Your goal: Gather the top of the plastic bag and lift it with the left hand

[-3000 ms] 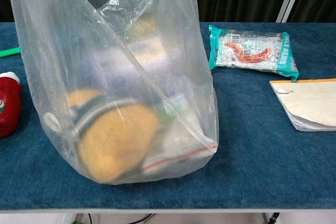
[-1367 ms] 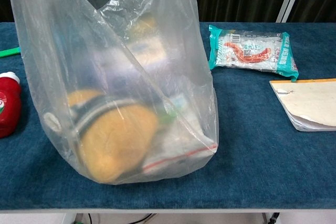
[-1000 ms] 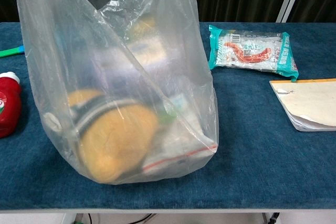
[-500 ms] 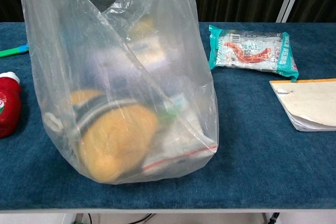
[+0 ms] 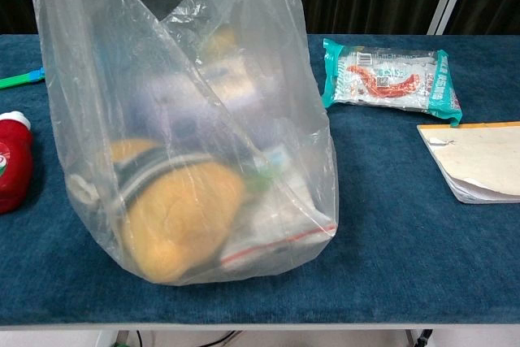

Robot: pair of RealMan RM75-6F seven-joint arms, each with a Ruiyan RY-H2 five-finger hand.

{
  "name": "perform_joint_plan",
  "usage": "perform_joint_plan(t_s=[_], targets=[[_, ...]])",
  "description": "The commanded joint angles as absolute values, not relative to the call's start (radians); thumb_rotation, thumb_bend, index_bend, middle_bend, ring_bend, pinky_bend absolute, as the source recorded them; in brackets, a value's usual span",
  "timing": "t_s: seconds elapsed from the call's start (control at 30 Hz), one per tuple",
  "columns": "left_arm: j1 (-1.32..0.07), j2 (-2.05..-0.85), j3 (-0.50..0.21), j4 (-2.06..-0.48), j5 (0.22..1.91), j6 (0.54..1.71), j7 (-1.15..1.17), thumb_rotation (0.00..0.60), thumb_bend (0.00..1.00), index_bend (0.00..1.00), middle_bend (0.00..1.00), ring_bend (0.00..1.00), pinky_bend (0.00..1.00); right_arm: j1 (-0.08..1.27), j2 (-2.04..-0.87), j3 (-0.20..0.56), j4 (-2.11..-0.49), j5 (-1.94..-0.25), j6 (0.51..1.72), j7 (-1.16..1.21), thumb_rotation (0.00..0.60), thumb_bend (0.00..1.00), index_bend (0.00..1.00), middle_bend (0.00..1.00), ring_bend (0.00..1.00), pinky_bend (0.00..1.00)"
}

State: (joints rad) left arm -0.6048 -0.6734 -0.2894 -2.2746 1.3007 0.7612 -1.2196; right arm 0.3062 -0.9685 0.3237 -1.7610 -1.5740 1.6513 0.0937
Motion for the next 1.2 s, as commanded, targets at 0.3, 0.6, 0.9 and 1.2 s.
perform_joint_plan(t_s=[0.3,0.6,0.9,1.2], targets=[[-0.57,-0.7,-0.335,-2.29,1.302,0.846,-1.302,0.0,0.08,0.24,0.29,0.27,0.42,0.302,-0.97,0.322,-1.759,-1.575,1.657,0.099,0.6,0.23,0.0,0.0,0.0,0.0],[-0.543,-0.759,-0.337,-2.283,1.376,0.902,-1.368,0.087,0.08,0.15,0.27,0.25,0.42,0.303,-0.968,0.32,-1.762,-1.588,1.659,0.098,0.6,0.23,0.0,0.0,0.0,0.0],[-0.576,-0.831,-0.316,-2.239,1.39,0.861,-1.398,0.157,0.08,0.11,0.24,0.23,0.42,0.312,-0.973,0.319,-1.771,-1.593,1.65,0.085,0.6,0.23,0.0,0.0,0.0,0.0],[-0.609,-0.885,-0.318,-2.216,1.38,0.847,-1.393,0.186,0.08,0.11,0.24,0.23,0.41,0.305,-0.966,0.321,-1.765,-1.585,1.657,0.093,0.6,0.23,0.0,0.0,0.0,0.0]])
